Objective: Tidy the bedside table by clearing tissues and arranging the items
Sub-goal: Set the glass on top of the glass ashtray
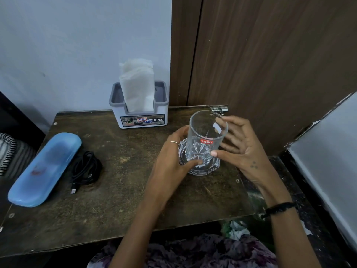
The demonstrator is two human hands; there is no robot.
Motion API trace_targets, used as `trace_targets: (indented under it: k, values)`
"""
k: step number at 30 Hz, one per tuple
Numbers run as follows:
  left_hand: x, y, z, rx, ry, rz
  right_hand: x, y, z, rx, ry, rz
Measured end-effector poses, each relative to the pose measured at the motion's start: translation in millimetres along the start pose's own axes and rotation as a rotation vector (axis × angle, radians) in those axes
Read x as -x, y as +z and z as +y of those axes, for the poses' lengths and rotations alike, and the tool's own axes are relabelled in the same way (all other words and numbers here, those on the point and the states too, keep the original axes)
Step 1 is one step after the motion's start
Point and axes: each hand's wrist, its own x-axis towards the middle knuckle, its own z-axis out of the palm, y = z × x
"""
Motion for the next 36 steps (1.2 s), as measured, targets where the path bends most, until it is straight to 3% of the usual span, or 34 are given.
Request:
trace_targets:
  k: [5, 10, 20, 26, 36]
  values:
    - [1, -6, -13, -0.181, -0.079, -0.174, -1, -3, 9, 0.161, 0.215, -0.06]
    - [0, -5, -24, -0.173, -0.098, -0.148, 2, -2, 26, 0.299, 0.322, -0.114]
    - [-9, 5, -33, -0.022, -0.166, 0.03, -11, 2, 38, 0.264, 0.24, 0.01]
    - [-22, 18, -33, -0.087, -0.203, 0.211, -28, 10, 54, 0.178, 0.189, 0.211]
    - [-44, 29, -36, -0.082, -0.181, 0.322, -53, 25, 66, 0.322, 0.135, 0.404]
